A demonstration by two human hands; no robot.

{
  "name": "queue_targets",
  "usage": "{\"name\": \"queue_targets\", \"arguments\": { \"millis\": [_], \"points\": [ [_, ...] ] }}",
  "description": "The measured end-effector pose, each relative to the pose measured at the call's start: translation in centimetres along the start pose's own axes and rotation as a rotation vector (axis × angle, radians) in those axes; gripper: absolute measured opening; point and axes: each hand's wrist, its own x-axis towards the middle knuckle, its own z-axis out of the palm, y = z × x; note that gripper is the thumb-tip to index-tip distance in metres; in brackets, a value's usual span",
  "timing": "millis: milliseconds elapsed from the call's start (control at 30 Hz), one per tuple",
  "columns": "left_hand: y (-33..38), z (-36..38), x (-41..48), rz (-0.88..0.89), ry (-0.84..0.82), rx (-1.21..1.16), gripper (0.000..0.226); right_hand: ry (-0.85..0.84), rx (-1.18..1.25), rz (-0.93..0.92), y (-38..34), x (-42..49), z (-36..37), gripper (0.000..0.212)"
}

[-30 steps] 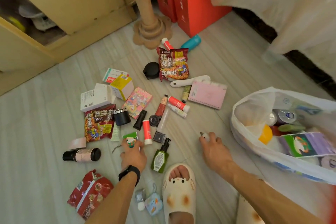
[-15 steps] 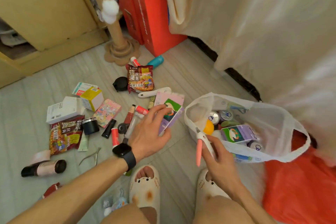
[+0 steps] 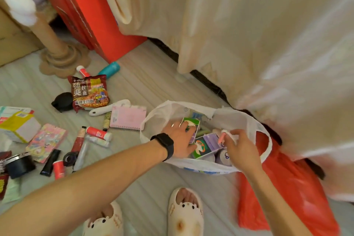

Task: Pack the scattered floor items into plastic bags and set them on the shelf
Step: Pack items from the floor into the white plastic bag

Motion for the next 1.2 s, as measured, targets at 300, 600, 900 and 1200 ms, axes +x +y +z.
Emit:
{"name": "queue_targets", "arguments": {
  "millis": [300,600,900,1200],
  "points": [
    [-2.6,1.3,-4.7,0.15,0.227,0.273,0.061,-0.38,-0.521,-0.197,0.3,6.1,5.7,0.05],
    [-7.6,2.4,-12.5,-0.144,0.379,-0.126,0.061,-0.024,-0.224,-0.548,-2.5,-2.6,3.1,0.038],
    [-12.7,15.7,-23.7,-0.878,0.101,-0.463,0.073,-0.202,-0.043,-0.905,-12.3,-12.2,10.6,0.038],
    [-15.6,19.4,-25.4,-0.978,0.02,-0.611,0.073,-0.726,-0.927,-0.988,-13.8,-8.4,23.1,0.056]
  ]
}}
